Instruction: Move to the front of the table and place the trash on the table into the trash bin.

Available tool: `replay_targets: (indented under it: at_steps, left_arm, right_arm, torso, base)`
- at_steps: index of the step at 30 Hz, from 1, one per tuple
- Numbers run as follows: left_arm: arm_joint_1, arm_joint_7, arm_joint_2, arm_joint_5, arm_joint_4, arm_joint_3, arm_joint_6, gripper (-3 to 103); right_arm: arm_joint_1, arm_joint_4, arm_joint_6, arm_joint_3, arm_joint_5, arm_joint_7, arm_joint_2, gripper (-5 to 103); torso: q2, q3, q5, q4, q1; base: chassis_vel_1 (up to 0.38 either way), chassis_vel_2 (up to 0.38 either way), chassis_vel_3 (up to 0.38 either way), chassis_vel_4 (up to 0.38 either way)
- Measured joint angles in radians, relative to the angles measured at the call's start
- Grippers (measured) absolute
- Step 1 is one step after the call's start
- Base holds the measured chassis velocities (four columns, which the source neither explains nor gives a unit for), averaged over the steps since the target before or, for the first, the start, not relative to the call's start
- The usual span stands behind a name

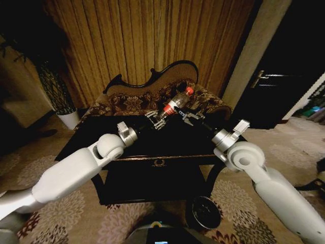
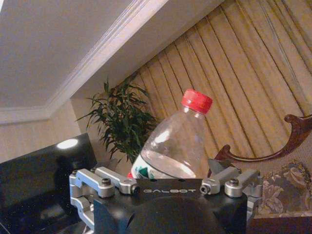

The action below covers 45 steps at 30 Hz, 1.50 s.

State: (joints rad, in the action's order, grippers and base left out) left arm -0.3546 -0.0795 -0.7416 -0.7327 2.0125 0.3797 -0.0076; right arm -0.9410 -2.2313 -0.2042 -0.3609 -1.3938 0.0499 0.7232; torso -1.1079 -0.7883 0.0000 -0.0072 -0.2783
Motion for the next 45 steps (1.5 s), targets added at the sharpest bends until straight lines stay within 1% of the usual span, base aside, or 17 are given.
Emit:
replay_targets:
  at_steps: [18,20,22,23,24,25,28,29,30,31,33,34,36,38,41,44,45]
  left_arm:
    - [0.040,0.011,-0.018,0.002,0.013,0.073,0.007,34]
    - [0.044,0.011,-0.016,0.002,0.014,0.077,0.007,32]
    - [0.046,0.011,-0.010,0.002,0.018,0.083,0.006,32]
    - [0.046,0.011,-0.010,0.002,0.018,0.083,0.006,32]
    - [0.045,0.011,-0.008,0.002,0.019,0.083,0.005,32]
    - [0.045,0.011,-0.008,0.002,0.019,0.082,0.005,32]
    - [0.042,0.010,-0.003,0.002,0.022,0.081,0.005,32]
    - [0.042,0.010,-0.003,0.002,0.022,0.081,0.005,32]
    - [0.042,0.010,-0.001,0.002,0.022,0.082,0.005,32]
    - [0.042,0.010,-0.001,0.002,0.022,0.082,0.005,32]
    - [0.042,0.009,0.001,0.002,0.025,0.083,0.005,32]
    - [0.042,0.009,0.001,0.002,0.025,0.083,0.005,32]
    - [0.037,0.009,0.004,0.003,0.028,0.083,0.006,32]
    - [0.036,0.008,0.004,0.003,0.028,0.083,0.006,32]
    - [0.033,0.005,0.006,0.003,0.029,0.081,0.006,32]
    - [0.032,0.005,0.007,0.003,0.031,0.080,0.006,32]
    - [0.031,0.005,0.007,0.003,0.032,0.080,0.006,30]
  right_arm:
    - [0.003,-0.002,-0.001,0.009,0.016,-0.001,-0.009,100]
    - [0.002,-0.004,-0.001,0.009,0.016,-0.001,-0.009,103]
    - [-0.002,-0.006,-0.002,0.009,0.020,0.000,-0.010,95]
    - [-0.002,-0.006,-0.002,0.009,0.020,0.000,-0.010,95]
    - [-0.004,-0.007,-0.002,0.008,0.022,0.001,-0.010,90]
    - [-0.004,-0.007,-0.002,0.007,0.023,0.001,-0.010,90]
    - [-0.006,-0.011,-0.002,0.005,0.024,0.002,-0.011,73]
    - [-0.006,-0.011,-0.002,0.005,0.024,0.002,-0.011,73]
    - [-0.006,-0.013,-0.001,0.004,0.025,0.002,-0.011,68]
    - [-0.006,-0.013,-0.001,0.004,0.025,0.002,-0.011,68]
    - [-0.007,-0.015,-0.001,0.005,0.028,0.002,-0.011,60]
    - [-0.007,-0.015,-0.001,0.005,0.028,0.002,-0.011,60]
    - [-0.008,-0.018,-0.002,0.005,0.030,0.001,-0.011,50]
    - [-0.009,-0.019,-0.002,0.004,0.030,0.001,-0.011,50]
    - [-0.015,-0.021,-0.002,0.002,0.035,0.000,-0.013,41]
    - [-0.019,-0.022,-0.002,0.000,0.038,0.000,-0.013,38]
    - [-0.020,-0.023,-0.002,0.000,0.039,-0.001,-0.013,37]
  torso:
    - [0.000,0.000,-0.0001,0.0000,0.000]
    - [0.000,0.000,-0.0001,0.0000,0.000]
    - [0.000,0.000,0.0000,0.0000,0.000]
    - [0.000,0.000,0.0000,0.0000,0.000]
    - [0.000,0.000,-0.0001,0.0000,0.000]
    - [0.000,0.000,-0.0001,0.0001,0.000]
    - [0.000,0.000,-0.0001,0.0000,0.000]
    - [0.000,0.000,-0.0001,0.0000,0.000]
    - [0.000,0.000,-0.0001,0.0000,0.000]
    - [0.000,0.000,-0.0001,0.0000,0.000]
    - [0.000,0.000,-0.0001,0.0000,0.000]
    - [0.000,0.000,-0.0001,0.0000,0.000]
    - [0.000,0.000,0.0000,0.0001,0.000]
    - [0.000,0.000,-0.0001,0.0001,0.000]
    - [0.000,0.000,-0.0001,0.0000,0.000]
    - [0.000,0.000,-0.0001,0.0000,0.000]
    - [0.000,0.000,-0.0001,0.0000,0.000]
  base:
    - [0.000,0.000,0.000,0.000]
    - [0.000,0.000,0.000,0.000]
    - [0.000,0.000,0.000,0.000]
    - [0.000,0.000,0.000,0.000]
    - [0.000,0.000,0.000,0.000]
    - [0.000,0.000,0.000,0.000]
    - [0.000,0.000,0.000,0.000]
    - [0.000,0.000,0.000,0.000]
    - [0.000,0.000,0.000,0.000]
    - [0.000,0.000,0.000,0.000]
    - [0.000,0.000,0.000,0.000]
    - [0.000,0.000,0.000,0.000]
    - [0.000,0.000,0.000,0.000]
    - [0.000,0.000,0.000,0.000]
    - [0.000,0.000,0.000,0.000]
    - [0.000,0.000,0.000,0.000]
    - [0.000,0.000,0.000,0.000]
